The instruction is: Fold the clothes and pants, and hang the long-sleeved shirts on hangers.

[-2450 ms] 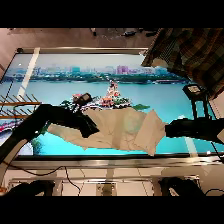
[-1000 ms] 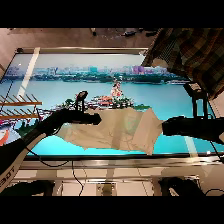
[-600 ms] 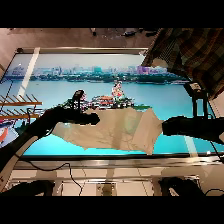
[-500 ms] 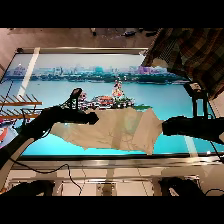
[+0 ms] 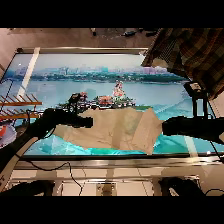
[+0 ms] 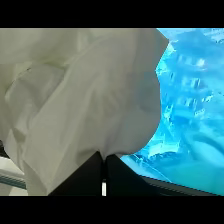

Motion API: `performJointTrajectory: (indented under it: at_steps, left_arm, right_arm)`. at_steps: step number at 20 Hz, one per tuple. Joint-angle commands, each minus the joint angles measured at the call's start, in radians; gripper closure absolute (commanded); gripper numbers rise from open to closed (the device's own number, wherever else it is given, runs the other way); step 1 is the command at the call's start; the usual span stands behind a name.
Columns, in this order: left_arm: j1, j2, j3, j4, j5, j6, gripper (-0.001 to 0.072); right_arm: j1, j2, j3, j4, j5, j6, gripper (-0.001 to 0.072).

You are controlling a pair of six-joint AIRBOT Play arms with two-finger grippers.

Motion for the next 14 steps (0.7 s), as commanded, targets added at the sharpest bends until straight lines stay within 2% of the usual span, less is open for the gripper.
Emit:
performJointTrajectory:
  at_steps: [1,3,4,5,6,8,10,14]
  left_arm:
    - [0.000,-0.073,-0.003,-0.114,-0.119,0.021,0.0194]
    - [0.000,-0.079,-0.003,-0.177,-0.204,0.035,0.0200]
    - [0.000,-0.079,-0.002,-0.182,-0.245,0.042,0.0238]
    - [0.004,-0.079,-0.002,-0.179,-0.281,0.070,0.0468]
    - [0.019,-0.078,0.000,-0.173,-0.304,0.115,0.0664]
    - [0.086,-0.063,0.024,-0.145,-0.269,0.132,0.0672]
    - [0.188,-0.003,0.043,-0.081,-0.224,0.132,0.0672]
    - [0.424,0.234,0.047,0.062,-0.114,0.132,0.0672]
  right_arm:
    - [0.001,-0.002,-0.007,0.071,-0.003,-0.004,0.0687]
    - [0.001,-0.002,-0.055,0.116,-0.037,-0.021,0.0687]
    - [0.001,-0.005,-0.092,0.153,-0.082,-0.055,0.0687]
    - [0.001,-0.013,-0.125,0.190,-0.140,-0.083,0.0688]
    - [0.001,-0.029,-0.149,0.225,-0.200,-0.114,0.0688]
    - [0.001,-0.086,-0.155,0.258,-0.319,-0.164,0.0689]
    - [0.001,-0.159,-0.128,0.310,-0.441,-0.261,0.0690]
    - [0.003,-0.350,0.053,0.448,-0.498,-0.423,0.0690]
